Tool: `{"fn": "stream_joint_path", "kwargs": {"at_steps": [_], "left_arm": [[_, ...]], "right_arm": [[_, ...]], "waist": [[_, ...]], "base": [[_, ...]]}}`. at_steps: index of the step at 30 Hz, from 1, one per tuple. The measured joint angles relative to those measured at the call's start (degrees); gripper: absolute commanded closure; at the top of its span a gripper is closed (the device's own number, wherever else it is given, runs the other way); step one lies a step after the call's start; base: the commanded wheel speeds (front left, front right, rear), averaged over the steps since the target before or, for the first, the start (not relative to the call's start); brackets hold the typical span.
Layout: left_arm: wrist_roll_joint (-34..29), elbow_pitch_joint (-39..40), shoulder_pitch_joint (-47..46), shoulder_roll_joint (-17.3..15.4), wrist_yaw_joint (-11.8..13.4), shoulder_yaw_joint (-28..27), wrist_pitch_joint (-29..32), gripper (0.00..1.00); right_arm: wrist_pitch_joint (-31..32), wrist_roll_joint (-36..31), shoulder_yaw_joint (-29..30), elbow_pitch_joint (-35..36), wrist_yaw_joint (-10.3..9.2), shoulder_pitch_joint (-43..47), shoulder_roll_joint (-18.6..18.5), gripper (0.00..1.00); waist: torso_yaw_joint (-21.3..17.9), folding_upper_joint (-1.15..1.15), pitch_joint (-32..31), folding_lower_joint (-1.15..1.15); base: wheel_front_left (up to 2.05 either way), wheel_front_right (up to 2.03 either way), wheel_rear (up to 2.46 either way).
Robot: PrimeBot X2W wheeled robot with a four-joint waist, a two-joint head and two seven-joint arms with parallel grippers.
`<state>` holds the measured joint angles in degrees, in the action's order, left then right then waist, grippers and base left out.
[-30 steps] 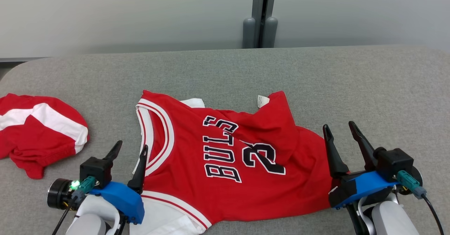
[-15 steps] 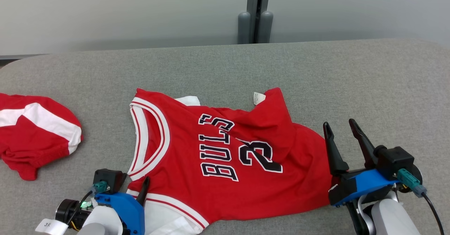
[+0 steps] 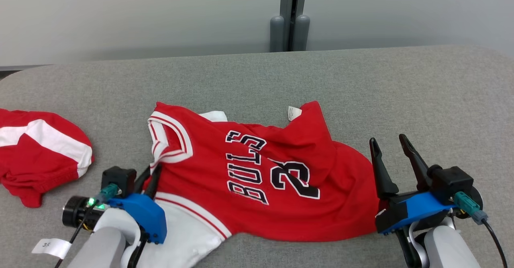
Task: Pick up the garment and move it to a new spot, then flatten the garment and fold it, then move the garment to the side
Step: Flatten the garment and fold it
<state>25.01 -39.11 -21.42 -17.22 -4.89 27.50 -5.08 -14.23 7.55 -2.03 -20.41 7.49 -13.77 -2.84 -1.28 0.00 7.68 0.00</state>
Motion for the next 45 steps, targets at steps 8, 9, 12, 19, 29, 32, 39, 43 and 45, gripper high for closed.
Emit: {"fn": "stream_joint_path", "kwargs": {"at_steps": [8,9,12,19,29,32,39,43,45], "left_arm": [[-0.8,-0.8,-4.0,-0.7,1.9,-1.7,-5.7,1.0],[-0.8,-1.4,-4.4,-0.7,1.9,-1.9,-5.9,1.0],[-0.4,-3.6,-4.8,-0.7,1.9,-2.3,-6.8,0.0],[-0.5,-4.6,-4.5,0.1,3.0,-3.3,-9.7,0.0],[-7.1,17.7,7.6,1.0,7.4,-13.4,-10.0,0.0],[-9.4,22.8,11.6,1.9,7.6,-16.2,-10.0,0.0],[-13.6,30.3,18.6,5.2,7.5,-21.7,-10.0,0.0],[-15.1,30.6,20.7,6.9,6.7,-23.7,-10.0,0.0],[-15.8,30.4,21.5,7.6,6.2,-24.4,-10.0,0.0]], "right_arm": [[0.0,-0.4,-0.3,0.2,0.0,-0.2,0.0,0.0],[0.0,-0.4,-0.3,0.2,0.0,-0.2,0.0,0.0],[0.0,-0.5,-0.4,0.3,0.0,-0.2,0.0,0.0],[0.0,-0.6,0.1,-0.1,0.0,-0.2,0.0,0.0],[-0.1,-0.4,0.8,-0.2,0.0,0.9,0.0,0.0],[-0.1,-0.4,1.1,-0.3,0.0,1.2,0.0,0.0],[0.0,-0.3,1.6,-0.3,0.0,2.5,0.0,0.0],[0.4,-0.2,1.9,-0.3,0.0,2.6,0.0,0.0],[0.5,-0.1,2.1,-0.4,0.0,2.9,0.0,0.0]], "waist": [[-0.9,0.0,0.6,0.0],[-1.1,0.0,0.7,0.0],[-1.6,0.0,0.9,0.0],[-1.5,0.0,0.0,0.0],[0.7,0.0,-2.4,0.0],[1.5,0.0,-3.0,0.0],[2.9,0.0,-4.2,0.0],[3.2,0.0,-4.4,0.0],[3.3,0.0,-4.4,0.0]], "base": [[0.0,0.0,0.0],[0.0,0.0,0.0],[0.0,0.0,0.0],[0.0,0.0,0.0],[0.0,0.0,0.0],[0.0,0.0,0.0],[0.0,0.0,0.0],[0.0,0.0,0.0],[0.0,0.0,0.0]]}}
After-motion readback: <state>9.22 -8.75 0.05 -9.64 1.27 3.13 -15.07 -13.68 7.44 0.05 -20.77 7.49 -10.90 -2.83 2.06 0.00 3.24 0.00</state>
